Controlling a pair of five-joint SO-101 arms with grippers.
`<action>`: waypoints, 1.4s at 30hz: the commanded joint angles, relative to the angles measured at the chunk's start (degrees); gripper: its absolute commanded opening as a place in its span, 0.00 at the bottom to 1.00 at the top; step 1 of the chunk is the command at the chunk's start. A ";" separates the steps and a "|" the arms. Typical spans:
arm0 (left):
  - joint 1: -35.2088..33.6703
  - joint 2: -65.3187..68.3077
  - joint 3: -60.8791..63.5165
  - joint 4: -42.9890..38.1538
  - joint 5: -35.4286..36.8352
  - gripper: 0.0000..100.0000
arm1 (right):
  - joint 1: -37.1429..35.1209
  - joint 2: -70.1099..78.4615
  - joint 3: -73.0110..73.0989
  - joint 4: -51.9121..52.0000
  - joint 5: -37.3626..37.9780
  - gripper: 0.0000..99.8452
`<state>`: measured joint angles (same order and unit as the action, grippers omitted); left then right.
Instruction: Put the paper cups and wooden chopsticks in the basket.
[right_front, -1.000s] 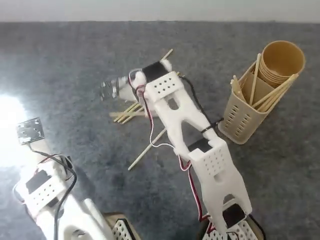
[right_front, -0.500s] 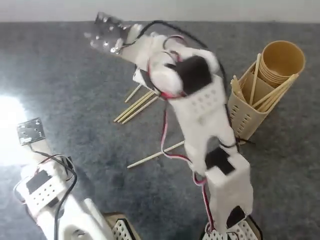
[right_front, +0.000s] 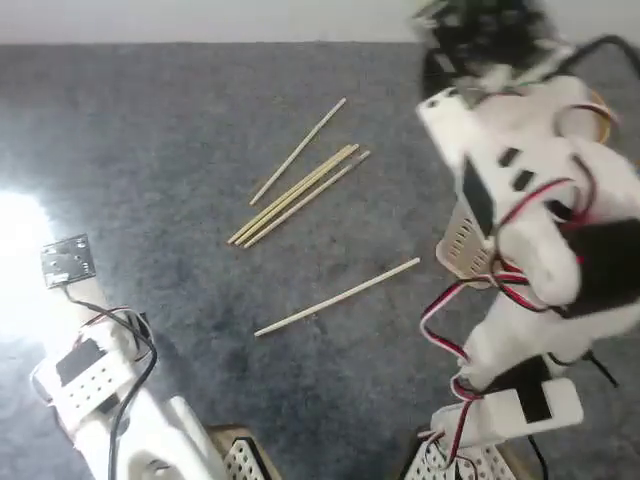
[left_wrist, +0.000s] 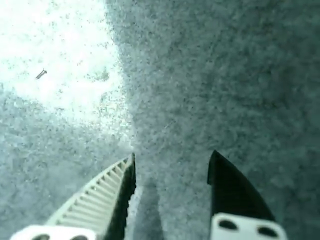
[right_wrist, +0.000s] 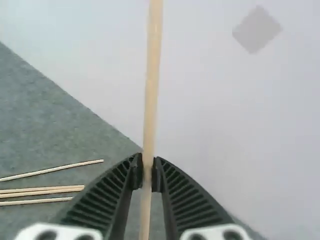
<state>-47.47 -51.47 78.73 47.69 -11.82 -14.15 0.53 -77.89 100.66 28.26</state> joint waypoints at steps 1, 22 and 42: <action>0.44 -1.32 -0.40 -1.41 0.35 0.22 | 5.76 -1.98 -1.41 0.48 -2.64 0.01; 0.44 -1.41 -0.04 -2.02 0.62 0.22 | 12.18 -23.78 17.23 2.42 -20.40 0.01; 0.44 -1.41 0.04 -2.02 0.53 0.22 | 12.00 -78.02 97.76 -33.01 -21.19 0.01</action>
<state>-47.30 -51.65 79.08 46.73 -11.82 -2.64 -70.15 6.59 77.10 5.23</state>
